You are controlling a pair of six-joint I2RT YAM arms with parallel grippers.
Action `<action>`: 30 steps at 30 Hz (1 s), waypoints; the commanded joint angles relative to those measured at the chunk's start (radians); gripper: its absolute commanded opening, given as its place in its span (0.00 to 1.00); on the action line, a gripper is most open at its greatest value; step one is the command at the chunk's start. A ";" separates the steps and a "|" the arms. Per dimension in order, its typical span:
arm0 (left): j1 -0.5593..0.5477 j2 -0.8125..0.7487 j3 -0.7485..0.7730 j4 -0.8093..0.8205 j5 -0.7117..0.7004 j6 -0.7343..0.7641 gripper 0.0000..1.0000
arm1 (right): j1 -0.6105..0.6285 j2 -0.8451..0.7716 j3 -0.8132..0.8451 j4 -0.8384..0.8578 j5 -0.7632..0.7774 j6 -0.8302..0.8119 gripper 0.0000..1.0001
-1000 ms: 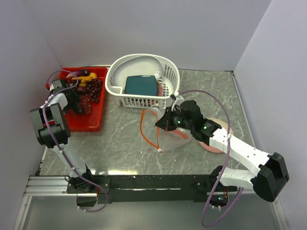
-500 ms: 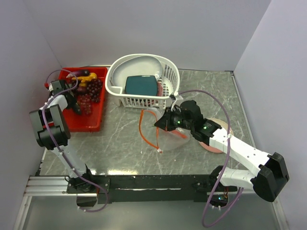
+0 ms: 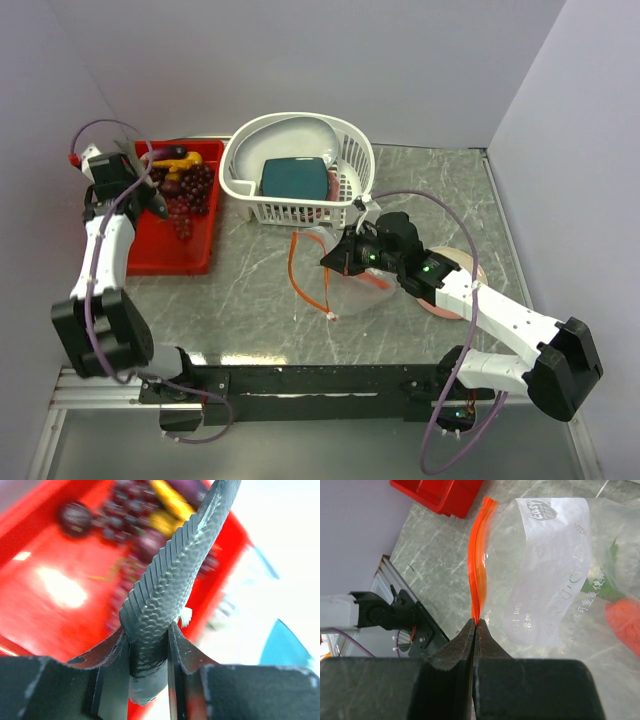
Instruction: Place the food in the zip-top bag and seal the zipper
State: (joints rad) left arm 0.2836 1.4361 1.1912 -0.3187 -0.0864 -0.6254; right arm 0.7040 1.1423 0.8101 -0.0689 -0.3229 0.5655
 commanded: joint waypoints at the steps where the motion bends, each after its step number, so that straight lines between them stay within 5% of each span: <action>1: -0.102 -0.204 -0.076 -0.022 0.068 -0.092 0.01 | -0.001 -0.024 -0.008 0.092 0.021 0.048 0.00; 10: -0.556 -0.494 -0.258 0.071 -0.033 -0.347 0.01 | 0.118 0.037 0.066 0.119 0.242 0.163 0.00; 16: -0.814 -0.528 -0.323 0.151 -0.163 -0.444 0.01 | 0.124 0.120 0.162 0.161 0.281 0.264 0.00; 30: -0.988 -0.519 -0.407 0.198 -0.341 -0.462 0.01 | 0.123 0.237 0.297 0.193 0.199 0.355 0.00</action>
State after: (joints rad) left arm -0.6659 0.9058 0.7647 -0.1585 -0.3401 -1.0714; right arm 0.8288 1.3598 1.0519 0.0715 -0.1024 0.8936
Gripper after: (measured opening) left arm 0.323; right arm 0.010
